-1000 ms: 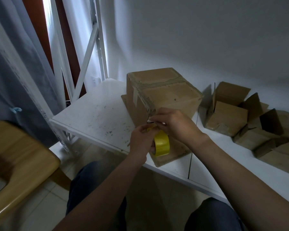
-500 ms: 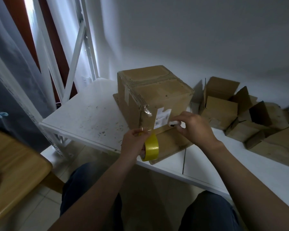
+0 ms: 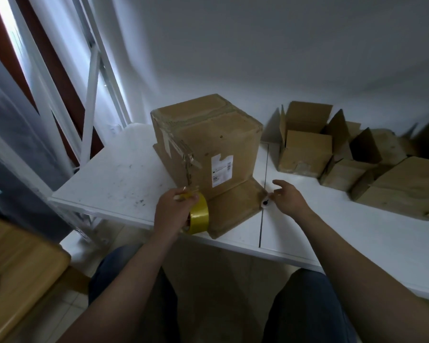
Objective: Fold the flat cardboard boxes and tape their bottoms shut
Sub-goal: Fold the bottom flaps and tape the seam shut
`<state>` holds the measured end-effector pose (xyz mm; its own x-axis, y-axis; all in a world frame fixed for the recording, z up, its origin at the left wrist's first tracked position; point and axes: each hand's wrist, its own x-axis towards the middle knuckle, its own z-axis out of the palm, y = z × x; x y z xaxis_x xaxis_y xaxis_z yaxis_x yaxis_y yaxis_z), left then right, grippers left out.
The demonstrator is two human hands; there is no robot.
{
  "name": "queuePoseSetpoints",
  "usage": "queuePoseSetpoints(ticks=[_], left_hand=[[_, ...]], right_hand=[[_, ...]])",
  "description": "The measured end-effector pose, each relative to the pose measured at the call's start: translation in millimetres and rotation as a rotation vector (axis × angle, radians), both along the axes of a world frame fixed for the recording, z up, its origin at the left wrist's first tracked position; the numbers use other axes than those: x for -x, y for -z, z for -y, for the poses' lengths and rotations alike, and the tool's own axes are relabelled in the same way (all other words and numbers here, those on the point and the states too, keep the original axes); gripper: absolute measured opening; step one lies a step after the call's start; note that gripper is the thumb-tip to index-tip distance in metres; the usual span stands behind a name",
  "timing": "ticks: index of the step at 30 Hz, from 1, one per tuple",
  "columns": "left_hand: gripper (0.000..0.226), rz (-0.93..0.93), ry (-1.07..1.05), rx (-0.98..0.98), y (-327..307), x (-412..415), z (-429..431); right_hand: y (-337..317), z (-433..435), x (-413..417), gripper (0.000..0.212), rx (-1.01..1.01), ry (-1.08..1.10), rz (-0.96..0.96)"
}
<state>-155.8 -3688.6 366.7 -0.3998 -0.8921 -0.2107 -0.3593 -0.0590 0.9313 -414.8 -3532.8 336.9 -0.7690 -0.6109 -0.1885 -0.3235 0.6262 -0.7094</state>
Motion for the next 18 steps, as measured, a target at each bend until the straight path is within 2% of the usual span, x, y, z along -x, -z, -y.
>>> queuePoseSetpoints(ticks=[3, 5, 9, 12, 18], left_hand=[[0.05, 0.02, -0.021, 0.058, -3.5, -5.1, 6.6], [0.048, 0.034, -0.034, 0.1, -7.3, -8.5, 13.0], [0.048, 0.041, -0.066, 0.135, -15.7, -15.4, 31.3], [0.046, 0.014, -0.075, 0.159, -21.9, -18.4, 44.0], [0.038, -0.053, -0.073, 0.135, -28.3, -14.9, 63.6]], right_hand=[[-13.0, 8.0, -9.1, 0.045, 0.044, -0.086, -0.072], [-30.1, 18.1, -19.1, 0.044, 0.177, -0.142, -0.143], [-66.6, 51.0, -36.6, 0.04, 0.396, -0.359, -0.41], [-88.9, 84.6, -49.0, 0.034, 0.446, -0.395, -0.575], [-93.9, 150.8, -62.8, 0.04, 0.361, -0.608, -0.657]])
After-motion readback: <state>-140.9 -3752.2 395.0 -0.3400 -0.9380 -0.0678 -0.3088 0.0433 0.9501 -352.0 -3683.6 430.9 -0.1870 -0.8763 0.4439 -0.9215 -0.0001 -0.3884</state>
